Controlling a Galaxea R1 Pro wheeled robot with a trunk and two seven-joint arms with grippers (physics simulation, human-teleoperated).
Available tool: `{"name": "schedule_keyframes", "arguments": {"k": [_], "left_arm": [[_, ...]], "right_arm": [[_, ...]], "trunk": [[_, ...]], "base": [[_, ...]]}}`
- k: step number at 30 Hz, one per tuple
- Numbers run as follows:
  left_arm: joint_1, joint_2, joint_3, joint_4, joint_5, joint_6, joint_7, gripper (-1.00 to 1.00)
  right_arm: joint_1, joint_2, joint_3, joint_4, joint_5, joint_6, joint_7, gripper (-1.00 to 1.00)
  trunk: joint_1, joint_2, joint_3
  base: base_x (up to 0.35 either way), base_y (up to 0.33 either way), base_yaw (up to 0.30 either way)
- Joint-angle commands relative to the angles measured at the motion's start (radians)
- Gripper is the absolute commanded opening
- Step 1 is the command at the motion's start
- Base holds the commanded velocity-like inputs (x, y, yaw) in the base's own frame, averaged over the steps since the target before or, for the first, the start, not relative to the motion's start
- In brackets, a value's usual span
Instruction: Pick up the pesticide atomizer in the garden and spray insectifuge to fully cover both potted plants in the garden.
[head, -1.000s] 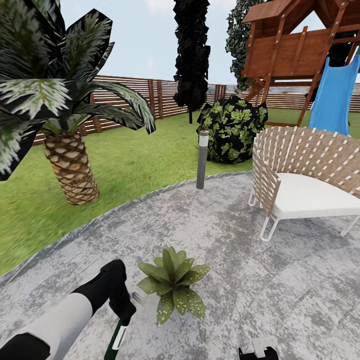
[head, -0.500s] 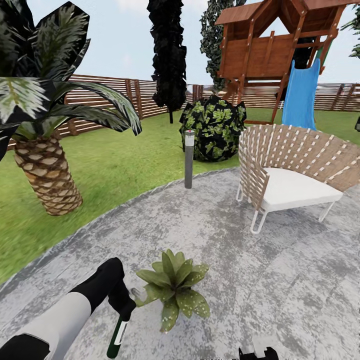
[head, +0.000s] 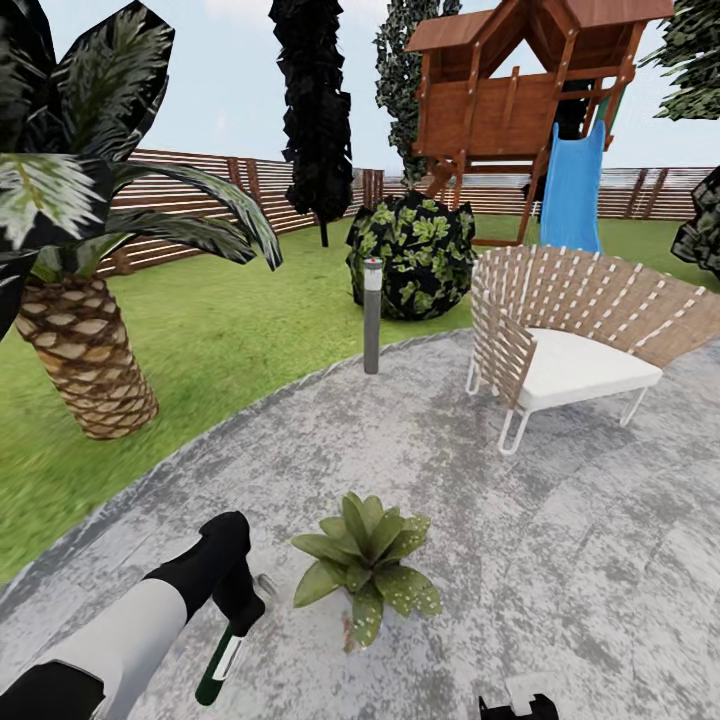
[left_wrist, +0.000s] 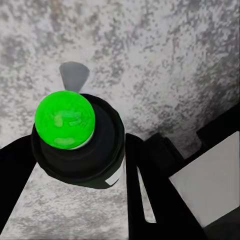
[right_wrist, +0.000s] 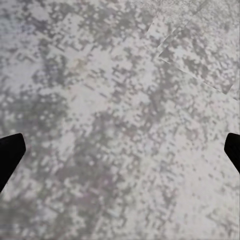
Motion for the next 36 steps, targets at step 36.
{"name": "schedule_keyframes", "arguments": {"k": [36], "left_arm": [[0.029, 0.040, 0.017, 0.141, -0.011, -0.191, -0.004, -1.00]], "right_arm": [[-0.001, 0.004, -0.007, 0.002, 0.010, -0.003, -0.004, 1.00]], "trunk": [[0.000, 0.000, 0.006]], "base": [[0.039, 0.031, -0.097]]}}
